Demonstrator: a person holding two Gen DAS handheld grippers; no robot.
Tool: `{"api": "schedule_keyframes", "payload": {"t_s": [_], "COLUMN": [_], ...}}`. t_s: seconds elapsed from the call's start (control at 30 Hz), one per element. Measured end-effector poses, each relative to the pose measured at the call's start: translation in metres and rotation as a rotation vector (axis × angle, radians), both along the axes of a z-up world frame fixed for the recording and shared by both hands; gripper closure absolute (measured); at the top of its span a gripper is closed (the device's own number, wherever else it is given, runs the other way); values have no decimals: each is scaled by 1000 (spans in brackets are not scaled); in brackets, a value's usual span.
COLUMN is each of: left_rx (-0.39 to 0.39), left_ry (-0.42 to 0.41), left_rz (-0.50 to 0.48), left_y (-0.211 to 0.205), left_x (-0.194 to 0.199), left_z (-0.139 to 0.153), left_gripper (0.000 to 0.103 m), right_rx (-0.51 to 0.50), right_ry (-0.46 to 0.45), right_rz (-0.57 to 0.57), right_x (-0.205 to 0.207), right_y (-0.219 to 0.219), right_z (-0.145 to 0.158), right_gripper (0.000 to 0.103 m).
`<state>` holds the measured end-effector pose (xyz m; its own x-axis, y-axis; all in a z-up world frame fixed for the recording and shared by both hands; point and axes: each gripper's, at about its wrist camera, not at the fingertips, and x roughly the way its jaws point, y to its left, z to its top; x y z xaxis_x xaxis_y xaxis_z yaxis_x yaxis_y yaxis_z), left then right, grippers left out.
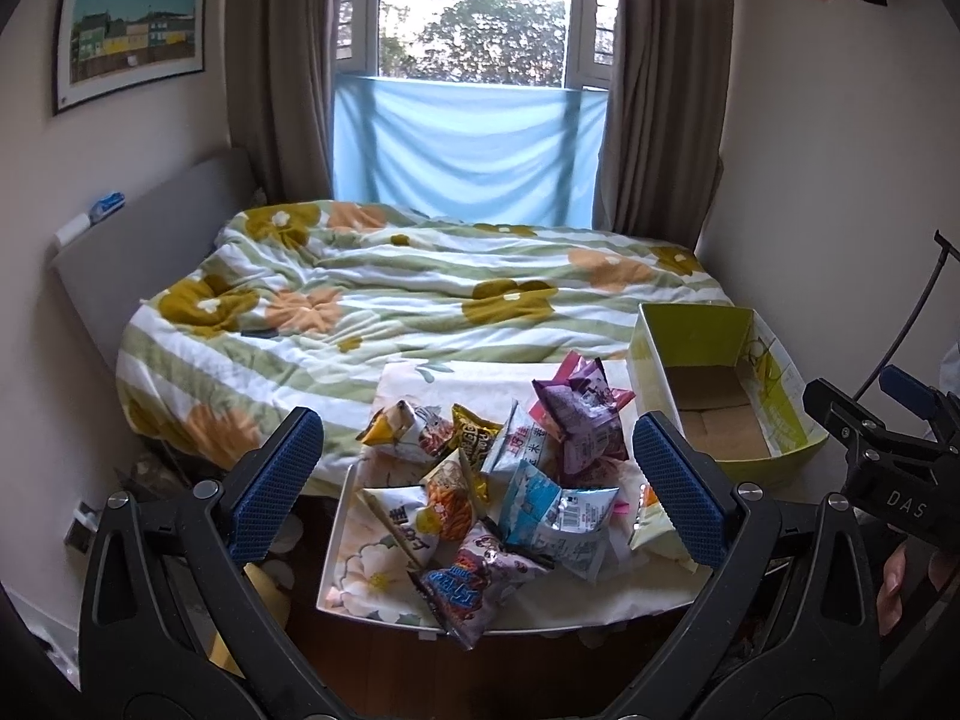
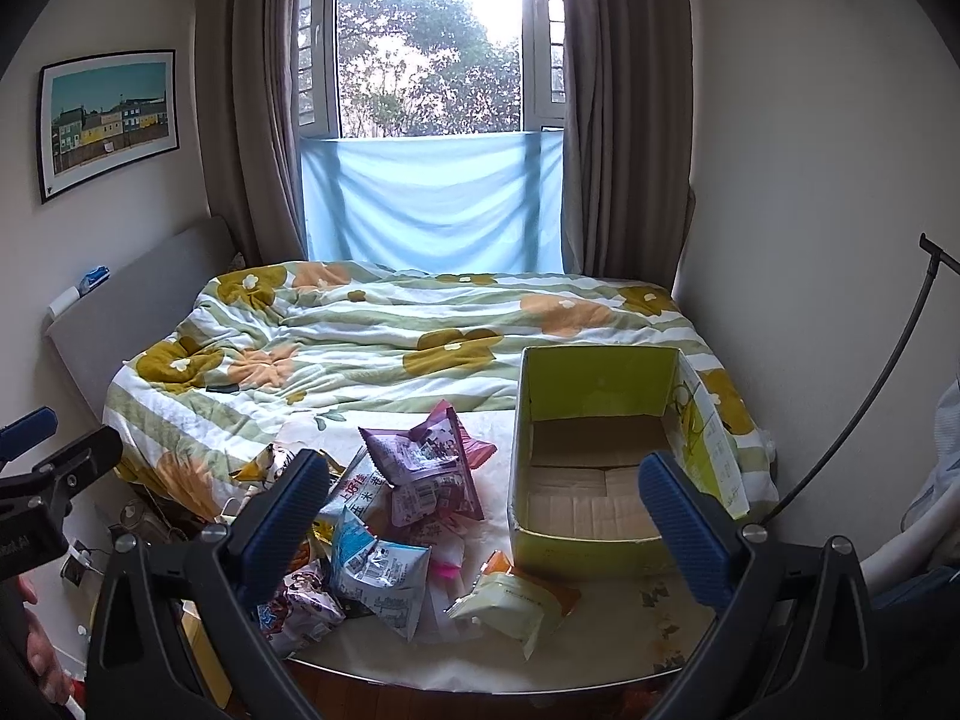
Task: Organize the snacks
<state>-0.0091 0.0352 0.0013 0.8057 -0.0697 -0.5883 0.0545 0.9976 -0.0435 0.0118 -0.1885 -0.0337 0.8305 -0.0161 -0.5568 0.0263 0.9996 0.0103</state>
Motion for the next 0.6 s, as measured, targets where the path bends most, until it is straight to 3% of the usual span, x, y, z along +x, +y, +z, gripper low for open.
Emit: {"api": "schedule_keyframes", "payload": {"t_s": [0.23, 0.43, 0.6], "left_rx": [-13, -63, -63], "left_ry": [94, 217, 328], "left_rz": [2, -34, -30], "left_y": [25, 36, 31], "left_x": [6, 17, 24], "left_z": [-21, -70, -115], "left_gripper": [1, 1, 1], "right_rx": [24, 54, 49], "right_ry": [49, 119, 188], "right_rz": [47, 134, 255], "right_x": [9, 24, 44], "right_y": [7, 12, 13], "right_z": [-14, -49, -84], "right_gripper": [0, 0, 0]}}
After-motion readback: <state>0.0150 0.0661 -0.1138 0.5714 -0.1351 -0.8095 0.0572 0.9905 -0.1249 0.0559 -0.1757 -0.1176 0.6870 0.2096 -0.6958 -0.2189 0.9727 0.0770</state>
